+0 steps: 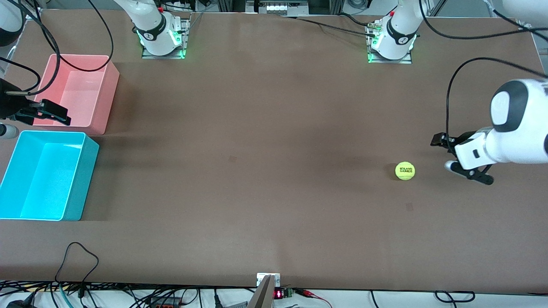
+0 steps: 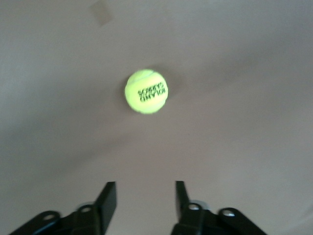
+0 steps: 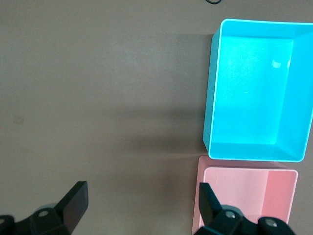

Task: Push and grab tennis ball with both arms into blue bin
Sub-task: 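Lower the left gripper toward the yellow tennis ball, then move the left gripper behind the ball while the right gripper lowers near the bins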

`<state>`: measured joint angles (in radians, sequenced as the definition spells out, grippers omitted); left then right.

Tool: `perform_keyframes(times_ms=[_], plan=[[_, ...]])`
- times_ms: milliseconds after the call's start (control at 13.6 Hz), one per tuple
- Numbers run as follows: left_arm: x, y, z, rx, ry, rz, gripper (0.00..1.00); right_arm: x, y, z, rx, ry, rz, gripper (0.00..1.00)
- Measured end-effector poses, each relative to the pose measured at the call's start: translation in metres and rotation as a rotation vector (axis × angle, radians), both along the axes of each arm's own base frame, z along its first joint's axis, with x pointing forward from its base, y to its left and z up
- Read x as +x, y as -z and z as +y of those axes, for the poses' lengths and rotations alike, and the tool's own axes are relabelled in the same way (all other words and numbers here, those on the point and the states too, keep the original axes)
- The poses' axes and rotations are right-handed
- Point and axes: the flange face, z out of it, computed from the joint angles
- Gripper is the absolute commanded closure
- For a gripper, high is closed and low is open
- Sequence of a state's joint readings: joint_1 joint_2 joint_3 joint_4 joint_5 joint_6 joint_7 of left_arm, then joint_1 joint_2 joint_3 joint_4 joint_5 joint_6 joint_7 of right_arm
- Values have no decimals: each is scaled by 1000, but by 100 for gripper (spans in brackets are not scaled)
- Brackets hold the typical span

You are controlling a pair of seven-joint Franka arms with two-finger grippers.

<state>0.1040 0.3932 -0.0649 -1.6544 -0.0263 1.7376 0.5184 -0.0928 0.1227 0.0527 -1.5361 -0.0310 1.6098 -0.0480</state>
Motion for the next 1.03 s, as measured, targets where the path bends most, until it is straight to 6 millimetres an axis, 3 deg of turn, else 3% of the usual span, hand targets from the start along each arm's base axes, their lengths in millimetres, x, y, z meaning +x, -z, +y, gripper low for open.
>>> perform_keyframes(times_ms=[147, 368, 662, 1029], plan=[[5, 28, 5, -17, 118, -36, 100, 0, 0, 0, 0, 0, 0, 0], [-9, 70, 15, -8, 237, -26, 100, 0, 0, 0, 0, 0, 0, 0], [-14, 80, 18, -10, 341, -18, 100, 2, 12, 6, 2, -12, 24, 0], [-14, 105, 15, -76, 592, -75, 100, 8, 44, 7, 8, -16, 108, 0]])
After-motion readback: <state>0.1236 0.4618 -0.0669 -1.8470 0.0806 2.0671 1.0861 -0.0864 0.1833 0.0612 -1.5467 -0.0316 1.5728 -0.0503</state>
